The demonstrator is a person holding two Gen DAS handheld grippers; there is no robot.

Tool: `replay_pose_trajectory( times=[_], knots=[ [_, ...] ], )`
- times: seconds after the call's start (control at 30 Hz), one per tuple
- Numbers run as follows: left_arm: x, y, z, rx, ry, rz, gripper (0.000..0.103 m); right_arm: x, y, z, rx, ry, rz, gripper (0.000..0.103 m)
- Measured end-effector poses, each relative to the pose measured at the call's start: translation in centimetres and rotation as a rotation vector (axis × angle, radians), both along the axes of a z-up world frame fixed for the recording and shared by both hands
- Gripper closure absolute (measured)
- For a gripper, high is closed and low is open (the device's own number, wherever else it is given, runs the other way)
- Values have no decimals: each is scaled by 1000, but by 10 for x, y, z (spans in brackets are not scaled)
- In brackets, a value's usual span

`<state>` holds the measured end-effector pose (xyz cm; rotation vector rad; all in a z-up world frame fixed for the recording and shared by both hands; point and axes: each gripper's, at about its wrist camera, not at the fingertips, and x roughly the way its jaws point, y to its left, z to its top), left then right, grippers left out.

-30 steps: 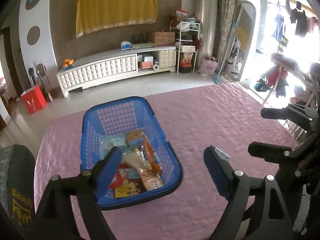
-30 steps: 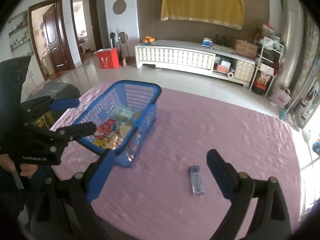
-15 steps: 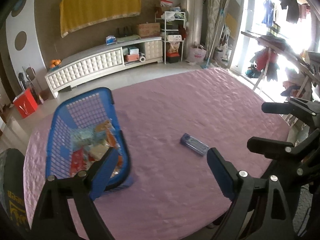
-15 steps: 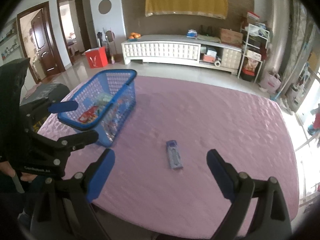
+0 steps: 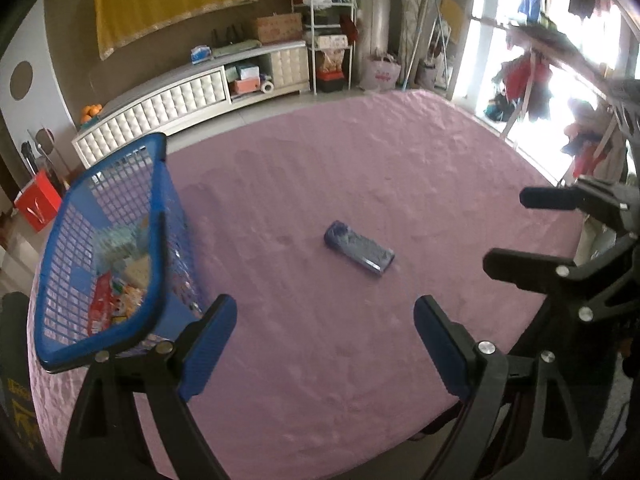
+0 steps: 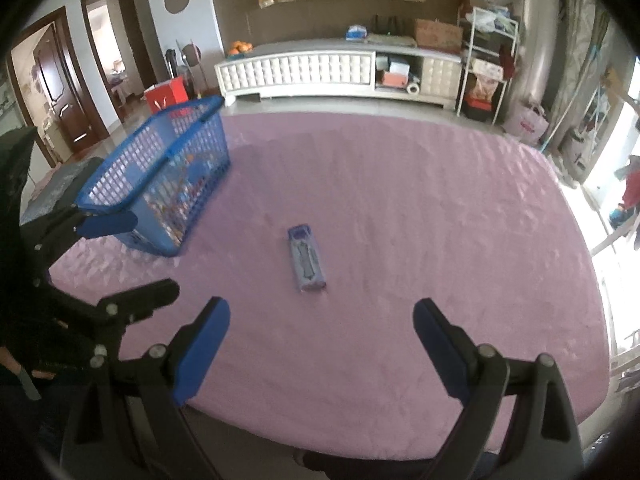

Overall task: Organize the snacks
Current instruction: 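Move the right gripper over the purple gum pack on the bed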

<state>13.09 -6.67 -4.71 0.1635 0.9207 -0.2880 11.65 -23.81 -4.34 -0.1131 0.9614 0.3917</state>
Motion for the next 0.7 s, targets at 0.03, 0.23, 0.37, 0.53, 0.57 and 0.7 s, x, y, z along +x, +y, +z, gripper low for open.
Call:
replay_pose_trajectory(
  times=[0.03, 0.23, 0.37, 0.53, 0.57, 0.7],
  knots=[
    [2, -2, -3, 4, 9, 1, 14, 2, 0, -4, -8, 4, 4, 8],
    [17, -2, -31, 11, 76, 46, 14, 12, 1, -27, -24, 29, 38, 16],
    [25, -1, -42, 40, 98, 62, 14, 29, 2, -45, -32, 75, 75, 29],
    [38, 3, -53, 2, 138, 70, 14, 44, 11, -60, -42, 113, 120, 36],
    [41, 3, -57, 10, 143, 65, 14, 48, 13, -63, -39, 125, 129, 37],
    [47, 2, -65, 35, 153, 57, 14, 63, 20, -76, -26, 161, 153, 40]
  ],
)
